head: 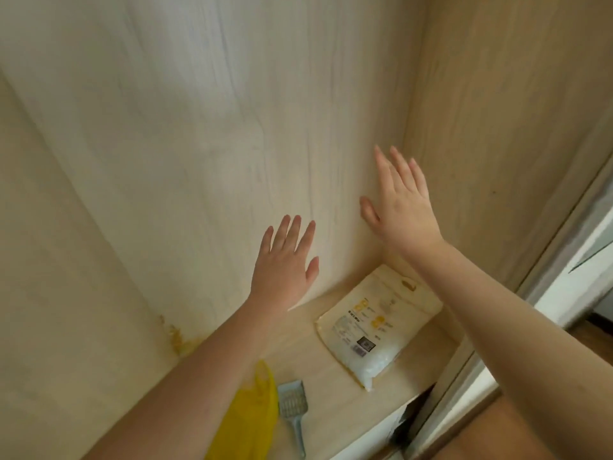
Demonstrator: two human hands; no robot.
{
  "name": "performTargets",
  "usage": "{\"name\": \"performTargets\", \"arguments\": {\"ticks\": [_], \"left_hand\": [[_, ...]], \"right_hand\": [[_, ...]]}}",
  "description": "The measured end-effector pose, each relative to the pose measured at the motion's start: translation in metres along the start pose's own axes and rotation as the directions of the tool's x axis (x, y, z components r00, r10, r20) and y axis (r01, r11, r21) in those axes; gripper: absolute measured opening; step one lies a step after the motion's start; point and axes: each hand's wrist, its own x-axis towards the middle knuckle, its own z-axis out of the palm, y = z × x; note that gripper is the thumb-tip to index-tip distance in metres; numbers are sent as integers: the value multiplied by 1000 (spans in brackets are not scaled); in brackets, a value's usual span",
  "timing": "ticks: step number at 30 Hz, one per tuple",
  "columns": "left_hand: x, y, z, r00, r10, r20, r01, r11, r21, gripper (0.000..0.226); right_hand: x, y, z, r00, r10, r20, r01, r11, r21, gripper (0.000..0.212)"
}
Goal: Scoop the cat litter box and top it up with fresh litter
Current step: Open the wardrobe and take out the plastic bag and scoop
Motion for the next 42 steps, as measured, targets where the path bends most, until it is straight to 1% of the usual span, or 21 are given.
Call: {"name": "performTargets", "arguments": {"ticks": [4, 6, 9, 11, 14, 16, 19, 23, 28, 31, 34, 38, 40, 42], "left_hand": [[-23, -22, 32, 992, -98, 74, 97, 995, 8, 61], [-42, -26, 51, 979, -140, 149, 142, 990, -2, 61], [-70, -28, 79, 928, -235, 290, 246, 969, -1, 62], [-89, -28, 94, 889, -283, 360, 299, 954, 10, 63], [-109, -28, 112, 860, -277, 428, 297, 955, 22, 62], [-118, -30, 124, 846, -271, 459, 284, 958, 41, 62], [-125, -34, 143, 805, -319, 500, 343, 938, 46, 63], [-138, -33, 163, 768, -391, 508, 420, 906, 62, 65], [-171, -31, 180, 712, -477, 516, 478, 867, 140, 66], [-206, -25, 190, 657, -521, 545, 497, 843, 206, 66], [-236, -25, 198, 584, -580, 568, 550, 797, 249, 69], [-264, -28, 214, 475, -580, 662, 542, 785, 299, 73], [-274, -26, 224, 396, -601, 694, 604, 740, 296, 73], [-282, -22, 236, 362, -615, 700, 637, 712, 296, 74]], "right_hand": [[-12, -35, 28, 996, -37, 81, 34, 999, 35, 68], [-18, -48, 40, 992, -46, 116, 39, 998, 54, 68], [-32, -61, 60, 987, -54, 154, 42, 996, 79, 67], [-44, -66, 73, 983, -59, 172, 43, 994, 97, 67], [-60, -68, 96, 973, -66, 221, 36, 990, 135, 66], [-70, -69, 117, 960, -98, 262, 54, 984, 169, 66], [-86, -71, 152, 934, -171, 313, 98, 967, 234, 66], [-109, -76, 191, 892, -262, 370, 143, 937, 318, 67], [-140, -90, 232, 832, -362, 421, 172, 889, 424, 65], [-157, -98, 255, 796, -393, 460, 162, 871, 464, 62], [-179, -110, 275, 752, -420, 509, 128, 850, 512, 60], [-214, -125, 299, 676, -476, 563, 129, 828, 545, 60], [-235, -130, 312, 619, -503, 603, 136, 825, 548, 59], [-258, -133, 325, 559, -522, 645, 133, 824, 551, 62]]}}
